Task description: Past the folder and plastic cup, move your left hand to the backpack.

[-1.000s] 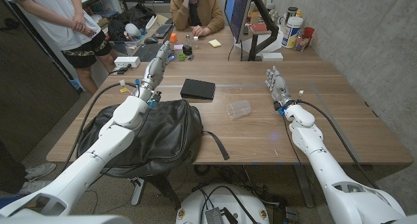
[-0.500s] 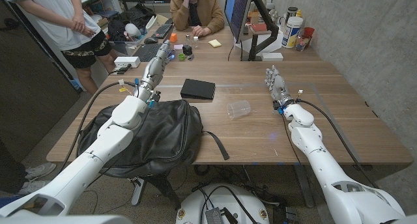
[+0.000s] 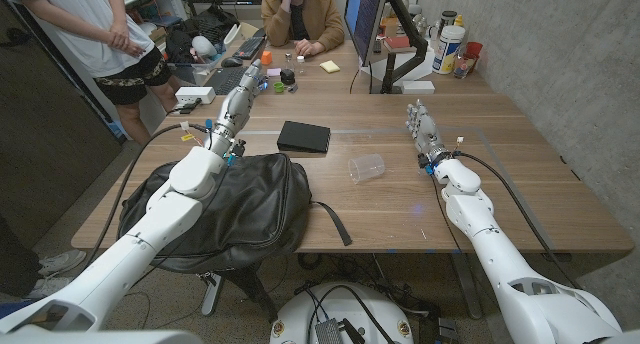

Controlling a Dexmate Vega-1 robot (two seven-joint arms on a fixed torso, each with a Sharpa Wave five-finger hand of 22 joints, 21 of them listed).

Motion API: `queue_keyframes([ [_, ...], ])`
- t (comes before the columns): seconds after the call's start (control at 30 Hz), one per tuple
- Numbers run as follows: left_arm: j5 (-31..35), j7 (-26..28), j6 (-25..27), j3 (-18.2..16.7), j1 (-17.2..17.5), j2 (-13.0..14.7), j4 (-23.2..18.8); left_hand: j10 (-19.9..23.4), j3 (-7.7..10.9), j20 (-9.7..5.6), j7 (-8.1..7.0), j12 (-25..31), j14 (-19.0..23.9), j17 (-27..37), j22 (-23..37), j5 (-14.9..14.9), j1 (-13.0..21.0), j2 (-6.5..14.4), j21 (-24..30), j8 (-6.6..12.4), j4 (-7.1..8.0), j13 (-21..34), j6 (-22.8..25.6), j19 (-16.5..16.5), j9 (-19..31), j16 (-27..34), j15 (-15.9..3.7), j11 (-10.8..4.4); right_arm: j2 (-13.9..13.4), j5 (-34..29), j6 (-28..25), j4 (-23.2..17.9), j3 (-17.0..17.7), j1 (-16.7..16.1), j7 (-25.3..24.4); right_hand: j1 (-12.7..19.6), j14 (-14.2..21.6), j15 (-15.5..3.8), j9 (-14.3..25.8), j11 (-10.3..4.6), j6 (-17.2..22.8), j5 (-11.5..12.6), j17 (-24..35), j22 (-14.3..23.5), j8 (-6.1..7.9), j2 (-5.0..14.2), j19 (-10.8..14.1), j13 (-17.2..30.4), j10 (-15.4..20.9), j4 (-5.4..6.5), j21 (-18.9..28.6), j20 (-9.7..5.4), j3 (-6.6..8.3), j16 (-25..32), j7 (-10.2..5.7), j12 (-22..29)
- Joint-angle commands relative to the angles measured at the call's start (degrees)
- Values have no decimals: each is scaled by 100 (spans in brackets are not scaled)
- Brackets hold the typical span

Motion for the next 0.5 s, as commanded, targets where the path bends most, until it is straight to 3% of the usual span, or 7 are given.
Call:
queue_keyframes([
  [0.03, 211, 45, -4, -38, 73, 70, -174, -818, 58, -403, -33, 33, -858, 8, 29, 16, 84, 194, -14, 45, -3, 27, -815, -232, 16, -3, -388, -2, -14, -2, -24, -59, -13, -54, -30, -30, -333, -98, 35, -9, 40, 1, 18, 28, 30, 633, -38, 16, 4, 0, -7, -515, 23, 39, -18, 14],
  [0.5, 504, 199, 30, -121, 199, 132, -353, -789, 97, -394, -125, 37, -840, 6, 29, 16, 160, 202, -38, 70, -24, 27, -722, -231, 15, 0, -380, 0, -28, -7, 18, 16, -32, -19, 1, -31, -332, -100, 36, -7, 36, 1, 18, 28, 20, 633, -42, 17, 11, 1, -10, -523, 22, 36, -12, 14],
])
